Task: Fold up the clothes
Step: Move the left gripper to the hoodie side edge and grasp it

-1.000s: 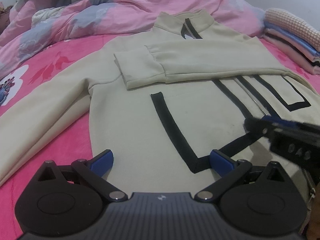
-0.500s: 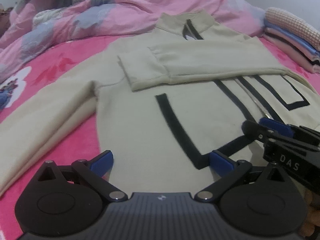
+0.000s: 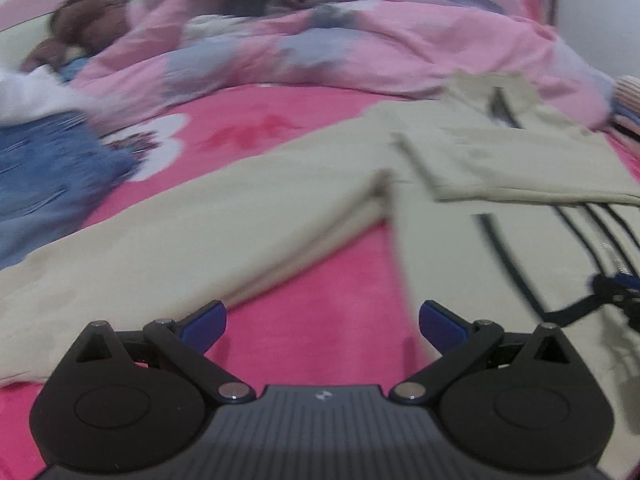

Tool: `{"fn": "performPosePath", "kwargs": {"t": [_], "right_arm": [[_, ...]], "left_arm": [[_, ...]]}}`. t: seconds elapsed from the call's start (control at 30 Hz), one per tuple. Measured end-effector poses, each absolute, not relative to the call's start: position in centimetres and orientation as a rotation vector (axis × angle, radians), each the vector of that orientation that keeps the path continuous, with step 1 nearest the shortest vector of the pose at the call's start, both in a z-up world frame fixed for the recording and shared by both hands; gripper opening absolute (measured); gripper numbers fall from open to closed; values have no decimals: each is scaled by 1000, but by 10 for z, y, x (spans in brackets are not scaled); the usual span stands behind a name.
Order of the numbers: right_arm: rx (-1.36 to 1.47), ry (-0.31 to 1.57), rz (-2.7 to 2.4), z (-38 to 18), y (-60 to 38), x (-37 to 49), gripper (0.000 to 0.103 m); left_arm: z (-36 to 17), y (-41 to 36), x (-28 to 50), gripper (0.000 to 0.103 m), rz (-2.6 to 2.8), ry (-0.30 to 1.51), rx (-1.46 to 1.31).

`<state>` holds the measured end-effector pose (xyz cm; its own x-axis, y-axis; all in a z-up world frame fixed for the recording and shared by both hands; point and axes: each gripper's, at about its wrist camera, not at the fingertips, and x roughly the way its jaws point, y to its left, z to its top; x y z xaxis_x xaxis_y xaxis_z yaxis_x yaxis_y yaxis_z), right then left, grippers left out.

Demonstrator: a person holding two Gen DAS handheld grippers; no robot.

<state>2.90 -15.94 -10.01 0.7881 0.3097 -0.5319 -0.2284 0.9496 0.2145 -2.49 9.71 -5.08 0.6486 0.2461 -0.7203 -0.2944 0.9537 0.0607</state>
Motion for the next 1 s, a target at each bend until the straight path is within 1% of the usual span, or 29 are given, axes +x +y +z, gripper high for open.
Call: {"fn": "performPosePath", "kwargs": {"t": [0.2,0.33,0.43,0.5,0.63,0.7,0.77,1.0], "right_arm": [[144,591,290,-101,-158,29,43],[146,588,289,-101,-157,29,44],[145,586,287,-102,-157,28,44],[142,585,286,-102,-156,28,44],[139,584,286,-102,-156,28,44],[138,584,284,-102,-156,28,44],[133,583,283,-102,-155,28,46],[132,582,285,-102,-155,28,47]], "left_arm": [[-54,152,-58,103,519,743,-157],[-60,191,-87,103,635,659,-329],[-63,211,-108,101,649,555,-477],[-59,212,-114,97,662,522,-490],[-55,218,-131,97,734,513,-550],[-60,224,-142,97,729,539,-602],[-66,223,-149,97,717,541,-593],[-68,229,-136,96,777,506,-593]]}}
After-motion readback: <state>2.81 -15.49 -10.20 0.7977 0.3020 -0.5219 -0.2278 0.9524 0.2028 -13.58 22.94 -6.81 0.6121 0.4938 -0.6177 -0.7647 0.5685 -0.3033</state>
